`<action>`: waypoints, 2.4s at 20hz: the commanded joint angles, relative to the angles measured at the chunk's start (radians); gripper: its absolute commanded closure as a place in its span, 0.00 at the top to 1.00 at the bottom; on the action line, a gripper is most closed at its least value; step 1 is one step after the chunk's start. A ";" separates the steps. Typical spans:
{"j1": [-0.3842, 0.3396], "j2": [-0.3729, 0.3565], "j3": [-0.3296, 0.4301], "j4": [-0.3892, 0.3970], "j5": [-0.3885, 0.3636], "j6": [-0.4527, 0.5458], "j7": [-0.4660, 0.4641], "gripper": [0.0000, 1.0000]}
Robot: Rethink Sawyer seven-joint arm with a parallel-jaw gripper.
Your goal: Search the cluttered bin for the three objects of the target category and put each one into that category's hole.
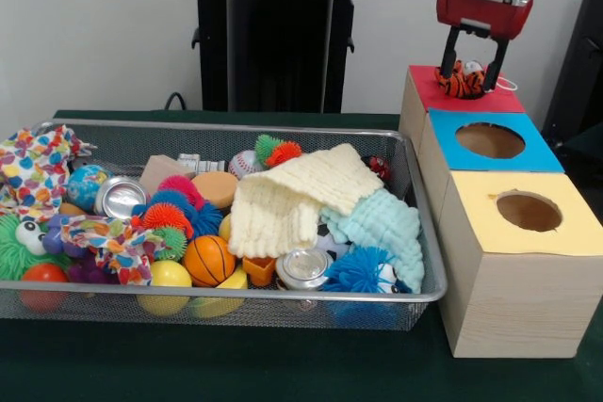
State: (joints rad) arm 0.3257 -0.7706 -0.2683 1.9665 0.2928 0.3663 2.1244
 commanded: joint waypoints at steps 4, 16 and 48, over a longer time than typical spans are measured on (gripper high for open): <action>0.034 0.063 0.075 0.101 0.079 -0.157 0.278 1.00; 0.121 0.026 0.001 0.110 0.117 -0.078 0.284 0.00; 0.092 0.037 -0.011 0.074 0.130 -0.078 0.206 0.00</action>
State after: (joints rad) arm 0.4618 -0.7556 -0.3081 2.0444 0.3902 0.2553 2.1287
